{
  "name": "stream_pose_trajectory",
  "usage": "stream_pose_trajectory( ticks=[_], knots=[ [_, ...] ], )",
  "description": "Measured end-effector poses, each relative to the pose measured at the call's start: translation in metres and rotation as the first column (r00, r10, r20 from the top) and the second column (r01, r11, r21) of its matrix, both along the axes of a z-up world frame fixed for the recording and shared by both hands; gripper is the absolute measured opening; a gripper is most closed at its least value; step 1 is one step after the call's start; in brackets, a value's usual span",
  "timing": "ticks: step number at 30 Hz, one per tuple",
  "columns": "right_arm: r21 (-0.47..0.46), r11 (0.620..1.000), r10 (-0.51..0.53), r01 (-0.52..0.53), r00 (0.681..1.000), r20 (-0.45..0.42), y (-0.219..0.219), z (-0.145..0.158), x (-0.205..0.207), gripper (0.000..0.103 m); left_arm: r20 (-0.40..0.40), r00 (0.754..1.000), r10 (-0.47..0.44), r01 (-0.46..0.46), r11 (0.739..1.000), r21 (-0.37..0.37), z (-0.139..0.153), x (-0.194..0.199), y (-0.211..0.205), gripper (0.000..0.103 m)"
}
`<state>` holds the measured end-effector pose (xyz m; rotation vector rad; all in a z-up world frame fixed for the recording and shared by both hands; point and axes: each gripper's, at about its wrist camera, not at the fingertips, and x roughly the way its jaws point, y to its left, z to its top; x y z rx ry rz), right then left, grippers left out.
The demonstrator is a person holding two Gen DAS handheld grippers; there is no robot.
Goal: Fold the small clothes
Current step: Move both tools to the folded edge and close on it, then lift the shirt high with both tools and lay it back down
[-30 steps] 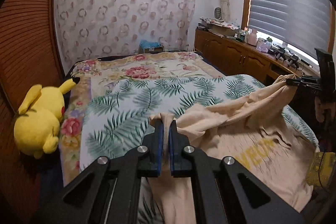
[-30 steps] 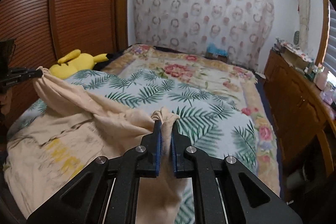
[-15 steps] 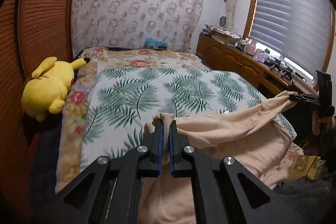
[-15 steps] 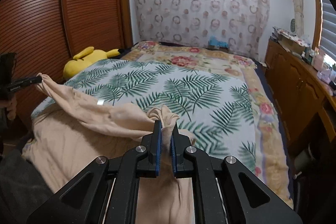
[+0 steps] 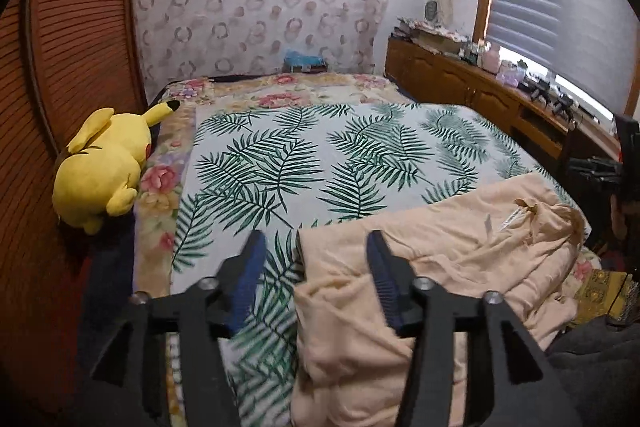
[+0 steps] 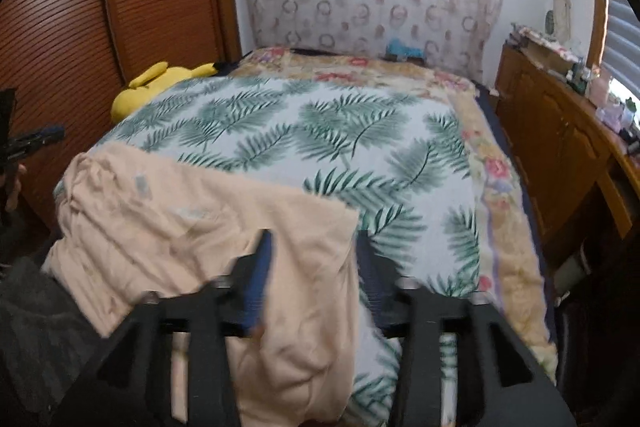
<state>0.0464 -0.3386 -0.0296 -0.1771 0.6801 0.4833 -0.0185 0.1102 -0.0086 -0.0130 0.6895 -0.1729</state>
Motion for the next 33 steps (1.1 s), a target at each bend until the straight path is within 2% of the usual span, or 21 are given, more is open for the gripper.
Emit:
stream_pose_trajectory(
  ticks=[10,16,19,23,24,26,27,30,31,32,33],
  knots=[
    [-0.048,0.999,0.001,-0.005,0.997,-0.083,0.025,-0.042,0.064,0.049,-0.159,0.987,-0.003,0.007,1.000,0.025,-0.039,0.067,0.012,0.053],
    [-0.066,0.998,-0.024,0.015,0.991,-0.134,0.023,-0.062,0.076,0.058,-0.249,0.968,-0.037,0.040,0.999,0.005,-0.064,0.075,0.008,0.053],
    [-0.071,0.997,-0.030,0.019,0.988,-0.152,0.021,-0.068,0.076,0.063,-0.257,0.965,-0.047,0.048,0.999,-0.002,-0.067,0.072,0.004,0.053],
    [-0.073,0.997,-0.036,0.025,0.988,-0.147,0.021,-0.068,0.075,0.065,-0.254,0.966,-0.054,0.051,0.999,-0.019,-0.067,0.069,0.003,0.053],
    [-0.072,0.997,-0.029,0.019,0.988,-0.149,0.021,-0.067,0.075,0.065,-0.252,0.966,-0.063,0.060,0.998,-0.020,-0.067,0.068,0.002,0.051],
    [-0.065,0.998,0.002,-0.013,0.988,-0.157,0.024,-0.067,0.073,0.065,-0.248,0.965,-0.086,0.084,0.996,-0.020,-0.066,0.066,-0.003,0.043],
    [-0.068,0.997,0.013,-0.024,0.988,-0.157,0.025,-0.067,0.071,0.063,-0.246,0.965,-0.094,0.090,0.996,-0.025,-0.065,0.065,-0.004,0.040],
    [-0.061,0.997,0.046,-0.057,0.986,-0.158,0.030,-0.066,0.067,0.045,-0.247,0.961,-0.123,0.112,0.992,-0.057,-0.064,0.065,-0.007,0.021],
    [-0.063,0.996,0.049,-0.060,0.986,-0.156,0.031,-0.066,0.066,0.035,-0.247,0.960,-0.136,0.122,0.990,-0.072,-0.063,0.063,-0.008,0.011],
    [-0.058,0.996,0.060,-0.070,0.986,-0.157,0.032,-0.065,0.065,0.026,-0.243,0.959,-0.145,0.130,0.989,-0.076,-0.062,0.061,-0.010,0.006],
    [-0.038,0.995,0.081,-0.089,0.983,-0.167,0.031,-0.064,0.063,0.008,-0.238,0.960,-0.144,0.131,0.989,-0.070,-0.060,0.059,-0.012,0.005]
  ],
)
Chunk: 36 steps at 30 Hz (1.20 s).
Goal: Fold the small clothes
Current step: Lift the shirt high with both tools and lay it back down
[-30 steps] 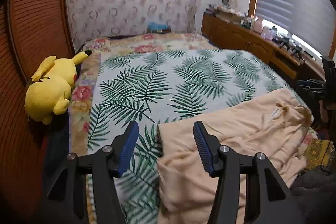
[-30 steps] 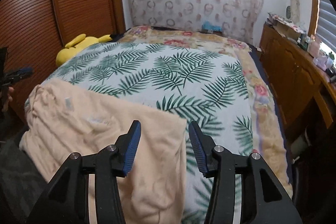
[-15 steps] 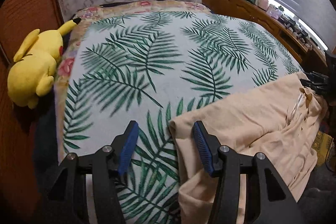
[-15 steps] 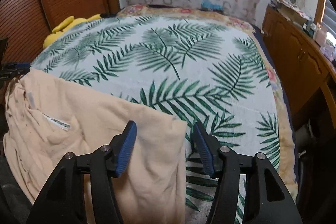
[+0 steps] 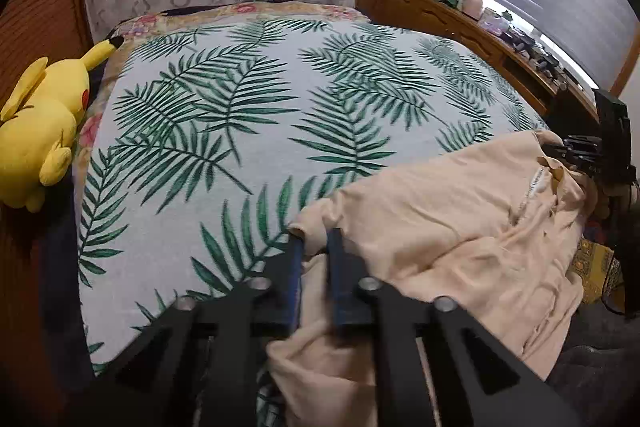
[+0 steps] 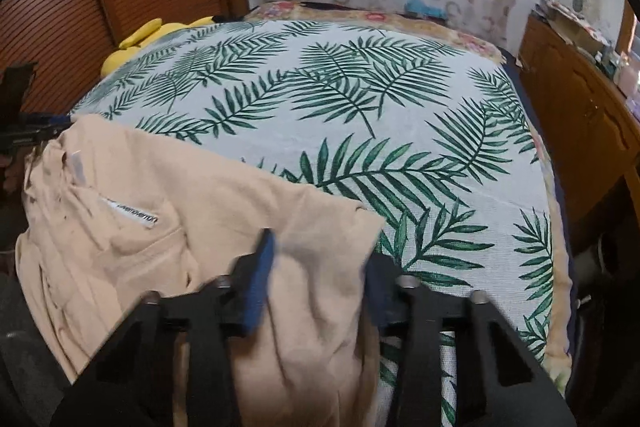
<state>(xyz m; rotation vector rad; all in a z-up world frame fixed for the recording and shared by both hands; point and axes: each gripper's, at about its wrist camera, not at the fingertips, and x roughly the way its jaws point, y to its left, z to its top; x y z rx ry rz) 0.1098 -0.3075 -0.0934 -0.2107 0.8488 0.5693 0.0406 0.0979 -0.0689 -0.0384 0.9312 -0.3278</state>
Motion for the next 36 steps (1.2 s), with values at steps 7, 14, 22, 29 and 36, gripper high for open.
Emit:
stream_pose_trajectory(
  ticks=[7,14,22,29,36],
  knots=[
    [0.102,0.995,-0.005,-0.005,0.994,0.106,-0.009,0.033,-0.042,0.005,0.228,0.971,0.073,-0.049,0.993,-0.109,0.070,-0.065,0.003,0.004],
    [0.180,0.984,-0.069,0.011,0.945,0.319,-0.029,0.115,-0.100,0.005,0.440,0.892,0.108,-0.048,0.988,-0.147,0.153,-0.120,0.009,0.003],
    [0.207,0.976,-0.058,-0.065,0.841,0.537,-0.028,0.211,-0.149,0.005,0.618,0.780,0.096,-0.001,0.988,-0.153,0.245,-0.147,0.012,0.003],
    [0.206,0.973,-0.066,-0.105,0.727,0.684,-0.026,0.303,-0.185,0.005,0.763,0.641,0.084,0.009,0.993,-0.116,0.334,-0.164,0.022,0.003],
    [0.176,0.978,-0.075,-0.114,0.593,0.801,-0.027,0.395,-0.213,0.004,0.850,0.521,0.083,-0.028,0.996,-0.080,0.407,-0.172,0.037,0.003]
  ],
)
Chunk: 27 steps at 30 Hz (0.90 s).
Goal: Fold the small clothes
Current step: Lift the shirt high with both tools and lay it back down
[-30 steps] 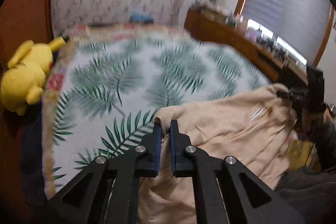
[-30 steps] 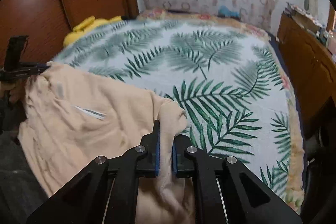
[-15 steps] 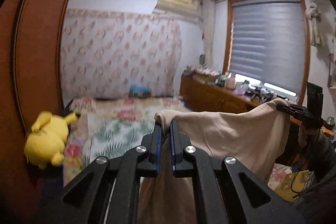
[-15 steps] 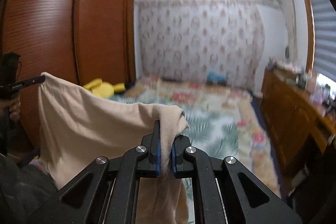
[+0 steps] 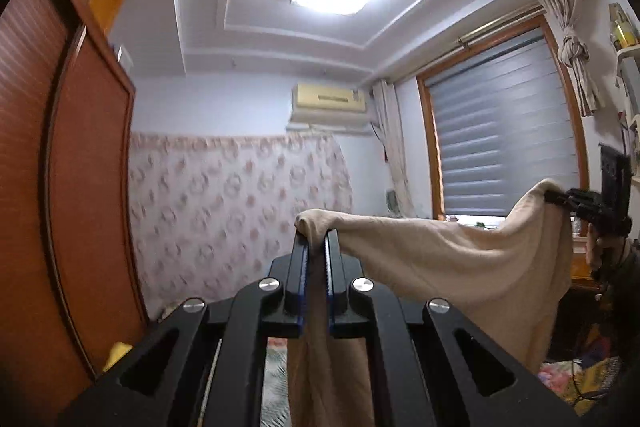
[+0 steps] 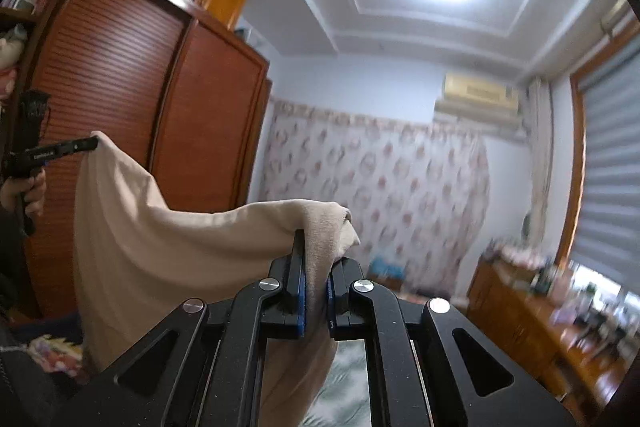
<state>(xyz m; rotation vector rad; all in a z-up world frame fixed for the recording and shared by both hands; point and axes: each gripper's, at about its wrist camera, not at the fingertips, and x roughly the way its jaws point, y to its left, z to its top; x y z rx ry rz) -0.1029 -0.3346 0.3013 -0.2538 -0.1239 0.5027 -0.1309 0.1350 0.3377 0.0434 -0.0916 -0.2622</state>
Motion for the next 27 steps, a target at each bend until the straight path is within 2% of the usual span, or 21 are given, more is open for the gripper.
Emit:
stream_pose_trajectory(
  ticks=[3,6,9,13,18,22,25,27],
  knots=[
    [-0.009,1.000,-0.024,0.024,0.998,0.062,0.001,0.032,-0.006,0.004,0.032,0.999,0.020,-0.021,1.000,0.014,0.023,0.000,0.007,0.003],
    [-0.014,0.999,-0.046,0.048,0.995,0.090,0.003,0.054,-0.004,0.004,0.032,0.999,0.037,-0.038,0.999,0.023,0.030,0.007,0.010,0.003],
    [-0.036,0.996,-0.079,0.083,0.992,0.100,0.009,0.066,0.003,0.004,0.007,0.999,0.048,-0.048,0.998,0.029,0.026,0.028,0.012,0.004],
    [-0.057,0.991,-0.114,0.117,0.992,0.061,0.011,0.063,0.036,0.004,-0.053,0.996,0.074,-0.071,0.996,0.054,0.007,0.067,0.002,0.004],
    [-0.129,0.981,-0.148,0.142,0.988,-0.039,0.026,0.019,0.121,0.004,-0.161,0.979,0.126,-0.112,0.989,0.093,-0.044,0.146,-0.001,0.004],
    [-0.178,0.975,-0.159,0.131,0.975,-0.155,0.036,-0.040,0.202,0.005,-0.263,0.951,0.160,-0.131,0.983,0.127,-0.110,0.228,0.004,0.004],
    [-0.216,0.971,-0.160,0.107,0.956,-0.247,0.049,-0.104,0.273,0.005,-0.356,0.918,0.175,-0.132,0.981,0.142,-0.164,0.292,0.005,0.004],
    [-0.230,0.968,-0.169,0.100,0.937,-0.305,0.053,-0.142,0.310,0.005,-0.428,0.883,0.194,-0.136,0.977,0.163,-0.202,0.336,0.004,0.004]
  ],
)
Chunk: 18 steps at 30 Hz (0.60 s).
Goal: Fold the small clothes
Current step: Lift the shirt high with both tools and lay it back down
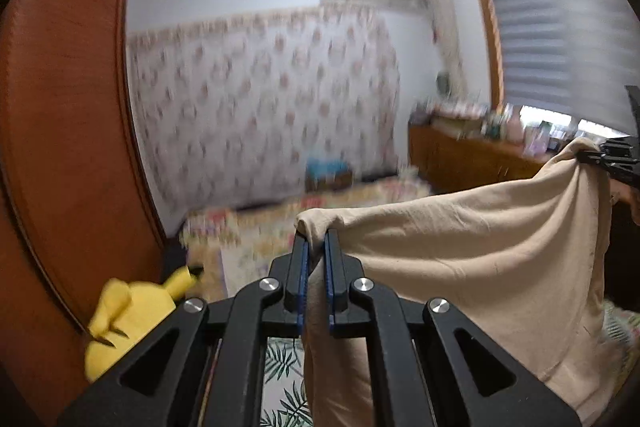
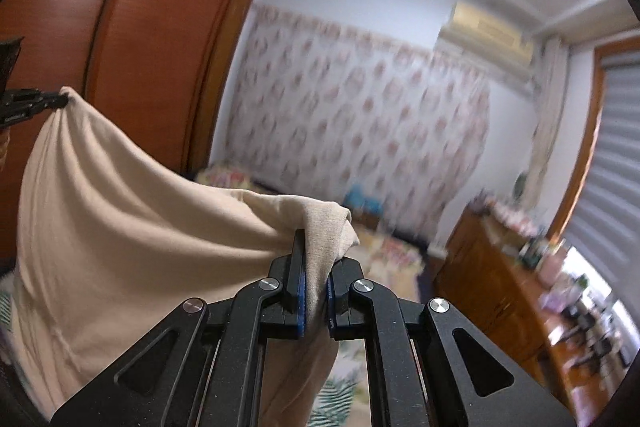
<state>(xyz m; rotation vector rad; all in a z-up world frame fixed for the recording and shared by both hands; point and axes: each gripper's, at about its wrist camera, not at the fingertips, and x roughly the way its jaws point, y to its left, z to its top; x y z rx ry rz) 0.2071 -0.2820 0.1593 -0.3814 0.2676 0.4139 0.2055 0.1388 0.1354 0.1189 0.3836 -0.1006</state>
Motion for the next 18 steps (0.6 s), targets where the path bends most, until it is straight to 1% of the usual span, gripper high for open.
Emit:
stream_pose_trajectory(
  ticks=[2,4,5,7,10,12,13,16,18],
  knots=[
    [-0.007,1.000,-0.012,0.012,0.998,-0.067,0.008,-0.036,0.040,0.005,-0.055,0.998,0.001,0.000,1.000,0.007,-0.026,0.027,-0.006,0.004],
    [-0.026,0.999,-0.026,0.023,0.992,-0.122,0.016,-0.066,0.078,0.005,-0.107,0.994,0.006,-0.004,1.000,0.014,-0.054,0.054,-0.011,0.004],
    [-0.029,0.999,-0.029,0.025,0.988,-0.153,0.019,-0.080,0.097,0.005,-0.124,0.992,0.008,-0.006,1.000,0.016,-0.065,0.060,-0.016,0.004],
    [-0.031,0.999,-0.036,0.031,0.981,-0.192,0.023,-0.101,0.125,0.005,-0.164,0.986,0.011,-0.008,1.000,0.021,-0.088,0.080,-0.019,0.004],
    [-0.043,0.998,-0.051,0.041,0.965,-0.258,0.028,-0.134,0.166,0.005,-0.217,0.976,0.015,-0.012,1.000,0.012,-0.112,0.101,-0.021,0.004],
    [-0.058,0.997,-0.061,0.046,0.954,-0.295,0.031,-0.154,0.185,0.005,-0.242,0.970,0.016,-0.015,1.000,0.009,-0.124,0.111,-0.019,0.004],
    [-0.063,0.997,-0.066,0.048,0.949,-0.308,0.030,-0.160,0.193,0.005,-0.261,0.965,0.016,-0.015,1.000,0.005,-0.132,0.116,-0.021,0.005],
    [-0.074,0.996,-0.078,0.055,0.933,-0.352,0.032,-0.184,0.215,0.005,-0.298,0.955,0.010,-0.009,1.000,0.005,-0.145,0.124,-0.020,0.005],
    [-0.082,0.995,-0.084,0.057,0.923,-0.375,0.034,-0.191,0.221,0.005,-0.318,0.948,0.012,-0.008,1.000,0.013,-0.150,0.128,-0.023,0.006]
  ],
)
